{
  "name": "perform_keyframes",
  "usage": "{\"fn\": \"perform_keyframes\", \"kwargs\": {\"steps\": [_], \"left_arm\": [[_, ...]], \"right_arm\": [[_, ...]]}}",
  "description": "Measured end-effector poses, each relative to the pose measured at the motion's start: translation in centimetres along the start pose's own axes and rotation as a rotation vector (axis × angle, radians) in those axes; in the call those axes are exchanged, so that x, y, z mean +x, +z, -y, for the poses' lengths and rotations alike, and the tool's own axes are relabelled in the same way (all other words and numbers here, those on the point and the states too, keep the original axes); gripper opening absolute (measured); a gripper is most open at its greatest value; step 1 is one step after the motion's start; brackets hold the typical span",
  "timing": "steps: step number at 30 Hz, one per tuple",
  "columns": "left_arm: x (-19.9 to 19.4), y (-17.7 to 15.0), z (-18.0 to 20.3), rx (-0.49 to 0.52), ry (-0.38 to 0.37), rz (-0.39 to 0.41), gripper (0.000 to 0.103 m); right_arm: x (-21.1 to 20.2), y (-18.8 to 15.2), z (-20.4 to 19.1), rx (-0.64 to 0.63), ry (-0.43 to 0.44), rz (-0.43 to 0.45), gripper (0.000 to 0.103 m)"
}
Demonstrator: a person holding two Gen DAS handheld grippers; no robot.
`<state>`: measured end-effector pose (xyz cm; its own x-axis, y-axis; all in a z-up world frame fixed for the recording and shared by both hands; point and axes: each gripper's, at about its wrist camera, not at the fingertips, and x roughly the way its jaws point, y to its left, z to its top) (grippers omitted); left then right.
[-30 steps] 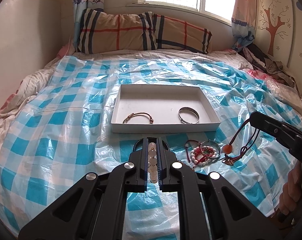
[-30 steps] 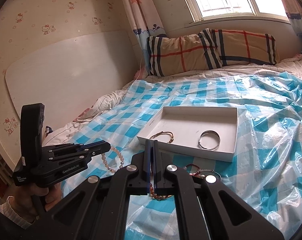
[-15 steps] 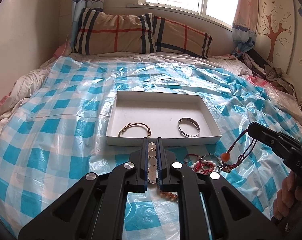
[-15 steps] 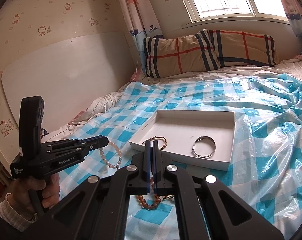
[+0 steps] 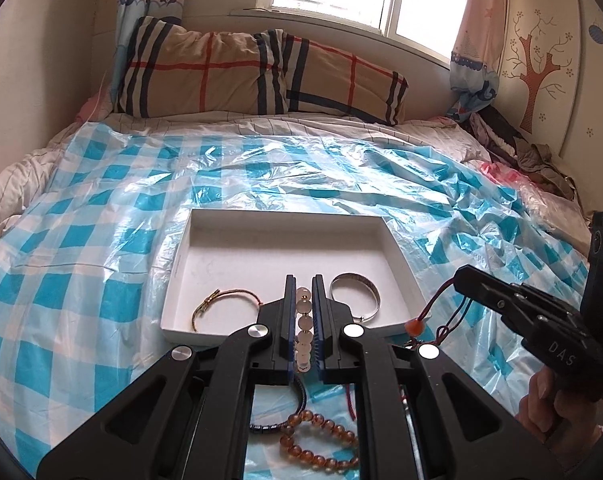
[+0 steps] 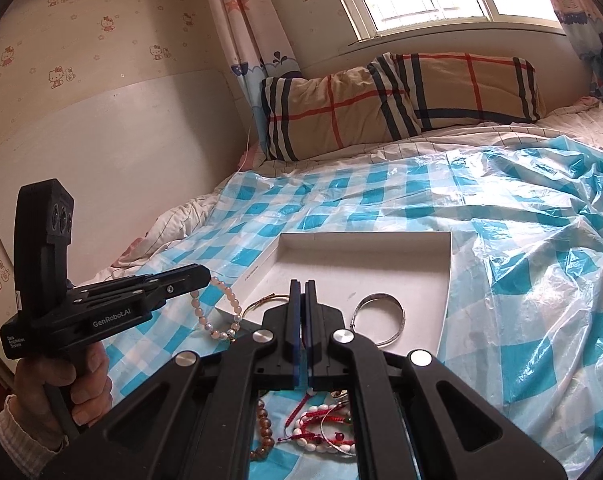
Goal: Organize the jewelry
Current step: 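Lower left gripper's bead bracelet into tray and open while right releases red cord bracelet, then withdraw both open grippers from the tray back over the bracelet pile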
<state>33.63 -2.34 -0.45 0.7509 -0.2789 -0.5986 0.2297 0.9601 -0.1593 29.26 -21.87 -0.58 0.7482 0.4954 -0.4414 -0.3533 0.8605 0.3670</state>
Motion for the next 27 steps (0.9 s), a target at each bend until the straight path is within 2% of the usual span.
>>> {"fn": "perform_keyframes", "kwargs": {"steps": [4, 6, 7, 8, 9, 10, 15, 18, 23, 27], "left_arm": [[2.6, 1.5, -0.4, -0.045, -0.064, 0.02, 0.007], [5.2, 1.6, -1.1, -0.071, -0.04, -0.04, 0.007], [6.3, 1.4, -1.7, -0.084, 0.0, -0.066, 0.008], [7.1, 1.1, -2.4, -0.101, 0.05, -0.09, 0.009], [7.6, 0.8, -3.2, -0.121, 0.074, -0.109, 0.009], [7.4, 0.4, -3.9, -0.142, 0.083, -0.115, 0.01], [5.0, -1.8, -5.2, -0.127, 0.139, -0.103, 0.022], [3.8, -3.4, -4.8, -0.109, 0.141, -0.114, 0.024], [1.9, -6.1, -3.6, -0.089, 0.133, -0.138, 0.035], [0.6, -8.2, -3.2, -0.082, 0.132, -0.175, 0.037]], "right_arm": [[1.7, 1.0, 0.5, -0.016, -0.023, 0.021, 0.003], [3.1, 1.2, 0.6, -0.036, -0.049, 0.017, 0.003], [4.2, 1.2, 0.8, -0.041, -0.056, -0.015, 0.005], [5.2, 1.1, 1.0, -0.033, -0.055, -0.052, 0.022], [5.6, 0.9, 1.2, -0.021, -0.053, -0.057, 0.031], [5.7, 0.6, 1.2, -0.016, -0.047, -0.058, 0.035], [4.2, -1.0, 0.8, -0.012, -0.039, -0.073, 0.035], [2.8, -2.5, 0.8, 0.005, -0.045, -0.101, 0.035], [1.0, -5.2, 0.8, 0.036, -0.058, -0.163, 0.037], [-0.2, -6.8, 0.8, 0.054, -0.068, -0.187, 0.037]]}}
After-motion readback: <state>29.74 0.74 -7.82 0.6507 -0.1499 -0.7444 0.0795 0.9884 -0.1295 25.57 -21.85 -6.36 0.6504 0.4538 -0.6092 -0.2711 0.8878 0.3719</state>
